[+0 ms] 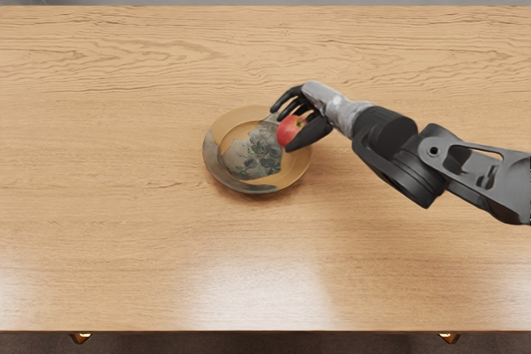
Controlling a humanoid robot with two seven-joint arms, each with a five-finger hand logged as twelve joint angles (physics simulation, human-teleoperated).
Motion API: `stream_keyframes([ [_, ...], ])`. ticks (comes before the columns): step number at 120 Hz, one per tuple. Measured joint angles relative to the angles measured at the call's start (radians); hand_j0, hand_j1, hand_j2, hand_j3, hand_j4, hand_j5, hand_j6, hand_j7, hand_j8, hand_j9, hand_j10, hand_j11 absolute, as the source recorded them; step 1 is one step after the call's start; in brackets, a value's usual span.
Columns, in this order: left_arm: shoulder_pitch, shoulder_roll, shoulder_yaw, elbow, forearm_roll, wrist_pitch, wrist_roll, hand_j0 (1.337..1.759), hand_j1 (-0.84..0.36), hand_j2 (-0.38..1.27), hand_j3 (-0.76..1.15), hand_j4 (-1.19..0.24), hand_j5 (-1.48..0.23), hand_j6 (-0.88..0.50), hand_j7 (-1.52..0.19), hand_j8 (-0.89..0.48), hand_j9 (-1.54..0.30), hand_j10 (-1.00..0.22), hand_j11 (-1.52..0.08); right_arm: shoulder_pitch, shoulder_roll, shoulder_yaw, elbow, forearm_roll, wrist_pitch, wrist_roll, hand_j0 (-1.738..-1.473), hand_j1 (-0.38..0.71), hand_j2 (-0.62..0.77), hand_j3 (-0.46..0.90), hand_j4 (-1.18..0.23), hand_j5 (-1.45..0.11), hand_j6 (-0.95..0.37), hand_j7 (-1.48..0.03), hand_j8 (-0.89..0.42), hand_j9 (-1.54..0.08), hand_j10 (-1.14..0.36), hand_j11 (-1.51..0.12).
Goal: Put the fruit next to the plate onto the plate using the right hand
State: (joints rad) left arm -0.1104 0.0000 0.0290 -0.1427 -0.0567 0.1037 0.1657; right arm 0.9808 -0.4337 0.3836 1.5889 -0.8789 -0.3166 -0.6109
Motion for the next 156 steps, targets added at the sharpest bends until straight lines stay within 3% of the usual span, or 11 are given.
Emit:
stream_keyframes([
  [93, 0.0, 0.0, 0.0, 0.0, 0.0, 0.0, 0.0, 1.658, 0.34, 0.0, 0.0, -0.01, -0.01, -0.01, -0.01, -0.01, -0.01, -0.01, -0.01, -0.03, 0.126, -0.015, -0.064, -0.031, -0.059, 0.0, -1.658, 0.22, 0.07, 0.0, -0.53, -0.69, -0.53, -0.69, -0.43, -0.69, -0.5, -0.69],
  [136, 0.0, 0.0, 0.0, 0.0, 0.0, 0.0, 0.0, 1.658, 0.34, 0.0, 0.0, -0.01, -0.01, -0.01, -0.01, -0.01, -0.01, -0.01, -0.01, -0.028, 0.138, -0.007, -0.073, -0.029, -0.059, 0.0, -1.658, 0.02, -0.03, 0.0, -0.32, -0.41, -0.32, -0.41, -0.3, -0.41, -0.31, -0.41],
  [156, 0.006, 0.0, 0.0, -0.001, 0.0, 0.0, 0.0, 1.658, 0.34, 0.0, 0.0, -0.01, -0.01, -0.01, -0.01, -0.01, -0.01, -0.01, -0.01, -0.024, 0.09, 0.032, -0.064, 0.002, 0.01, 0.0, -1.658, -0.09, -0.03, 0.0, -0.22, -0.28, -0.22, -0.28, -0.21, -0.28, -0.22, -0.28],
])
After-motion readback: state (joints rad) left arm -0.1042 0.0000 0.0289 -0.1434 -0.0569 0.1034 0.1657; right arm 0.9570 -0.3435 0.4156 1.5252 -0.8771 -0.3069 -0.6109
